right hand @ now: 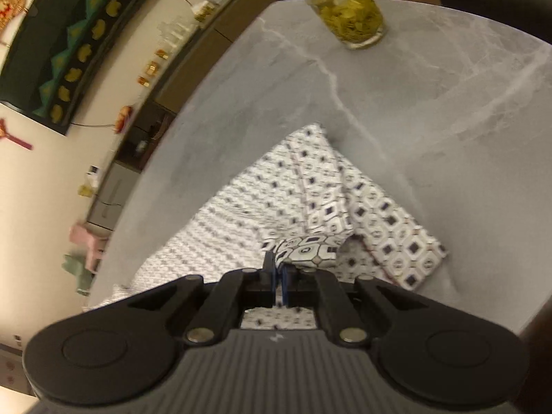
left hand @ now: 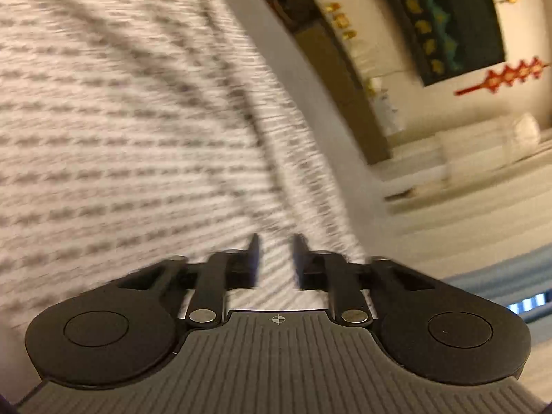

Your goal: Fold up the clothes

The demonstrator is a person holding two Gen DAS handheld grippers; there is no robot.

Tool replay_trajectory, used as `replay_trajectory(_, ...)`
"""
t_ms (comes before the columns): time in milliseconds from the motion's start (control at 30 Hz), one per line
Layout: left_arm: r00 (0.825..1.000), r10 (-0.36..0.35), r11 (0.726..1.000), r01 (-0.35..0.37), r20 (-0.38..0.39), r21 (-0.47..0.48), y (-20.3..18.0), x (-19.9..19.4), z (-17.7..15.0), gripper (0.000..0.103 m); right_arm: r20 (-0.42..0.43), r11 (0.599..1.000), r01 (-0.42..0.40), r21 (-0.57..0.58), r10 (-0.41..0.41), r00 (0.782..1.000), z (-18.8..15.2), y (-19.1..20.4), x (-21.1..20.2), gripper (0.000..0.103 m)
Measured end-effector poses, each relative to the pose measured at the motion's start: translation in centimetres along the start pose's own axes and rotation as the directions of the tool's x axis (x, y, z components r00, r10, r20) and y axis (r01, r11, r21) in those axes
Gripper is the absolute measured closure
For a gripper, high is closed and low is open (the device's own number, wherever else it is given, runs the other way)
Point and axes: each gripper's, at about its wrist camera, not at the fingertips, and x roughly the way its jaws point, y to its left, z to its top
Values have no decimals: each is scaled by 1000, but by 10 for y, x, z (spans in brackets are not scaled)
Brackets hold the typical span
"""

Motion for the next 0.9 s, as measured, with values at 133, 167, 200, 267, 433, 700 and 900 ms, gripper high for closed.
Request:
replay_trajectory(133, 998, -5, 1000, 5, -63, 3, -30, 54, 0, 34, 25, 998, -53, 16, 53, 998, 3, 7, -3, 99)
replay_trajectory(167, 997, -1, 1000, 1, -78, 3, -33, 68, -2, 34, 30, 998, -61, 21, 61, 998, 4, 10, -4, 99)
replay_trajectory(200, 996, 5, 1000, -4, -93, 3, -35, 80, -4, 34, 37, 997, -68, 24, 67, 997, 5, 11, -5, 99)
replay_trajectory(267, 993, 15, 1000, -15, -121, 2, -40, 105, -10, 34, 47, 996, -86, 26, 85, 995, 7, 13, -8, 99)
replay_trajectory(433, 994, -18, 1000, 16, -107, -26, -47, 128, -12, 36, 58, 985, -159, 71, 155, 986, 18, 11, -13, 99)
replay_trajectory(700, 999, -16, 998, 14, 37, 61, -77, 110, 11, 103, 27, 994, -100, 52, 99, 995, 36, 2, 6, 99)
replay_trajectory(900, 983, -110, 955, 63, 147, 291, -136, 35, -5, 103, 78, 957, -141, -254, 165, 983, 66, 51, -11, 99)
